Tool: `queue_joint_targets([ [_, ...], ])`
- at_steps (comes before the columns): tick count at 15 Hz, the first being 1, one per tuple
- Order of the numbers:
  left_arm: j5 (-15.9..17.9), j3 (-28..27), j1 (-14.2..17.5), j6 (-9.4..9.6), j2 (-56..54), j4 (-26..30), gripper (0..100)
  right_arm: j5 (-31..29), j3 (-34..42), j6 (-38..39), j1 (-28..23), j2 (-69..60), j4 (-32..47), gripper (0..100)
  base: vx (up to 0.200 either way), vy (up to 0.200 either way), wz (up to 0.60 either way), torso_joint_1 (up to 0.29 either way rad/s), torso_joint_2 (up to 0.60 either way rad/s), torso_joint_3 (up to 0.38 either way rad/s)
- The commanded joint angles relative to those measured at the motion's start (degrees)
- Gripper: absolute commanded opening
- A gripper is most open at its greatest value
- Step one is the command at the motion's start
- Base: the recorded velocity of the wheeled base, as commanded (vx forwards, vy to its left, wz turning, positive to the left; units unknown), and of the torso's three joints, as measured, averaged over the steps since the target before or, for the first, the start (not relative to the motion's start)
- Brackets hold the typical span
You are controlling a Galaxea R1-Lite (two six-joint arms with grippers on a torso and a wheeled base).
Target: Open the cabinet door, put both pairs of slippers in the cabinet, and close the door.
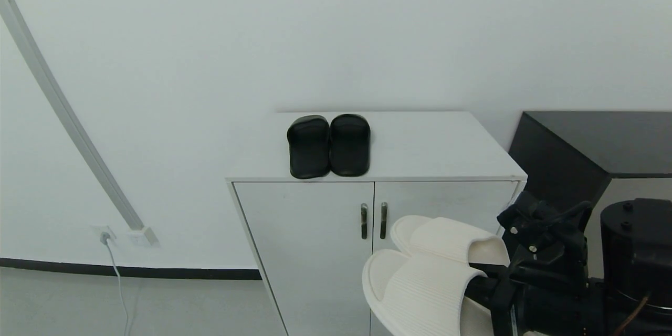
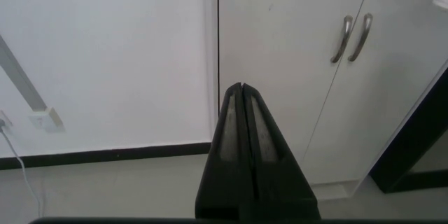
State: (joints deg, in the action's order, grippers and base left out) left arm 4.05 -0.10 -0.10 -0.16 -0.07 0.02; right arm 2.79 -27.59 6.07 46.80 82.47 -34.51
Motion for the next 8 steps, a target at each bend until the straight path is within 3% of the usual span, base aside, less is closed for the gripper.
queue_joint_targets([
  [1, 0.00, 0.01, 0.01, -0.02, 0.07, -0.02, 0, 0.02, -0.01, -0.01, 0.05, 0.15, -0.03, 0, 0.000, 0.000, 0.00, -0.227, 0.54, 0.320],
  [8, 0.17, 0.01, 0.01, 0.25, 0.07, 0.06, 0, -0.15, 0.34, -0.01, 0.05, -0.20, -0.03, 0, 0.000, 0.000, 0.00, -0.200, 0.53, 0.321],
])
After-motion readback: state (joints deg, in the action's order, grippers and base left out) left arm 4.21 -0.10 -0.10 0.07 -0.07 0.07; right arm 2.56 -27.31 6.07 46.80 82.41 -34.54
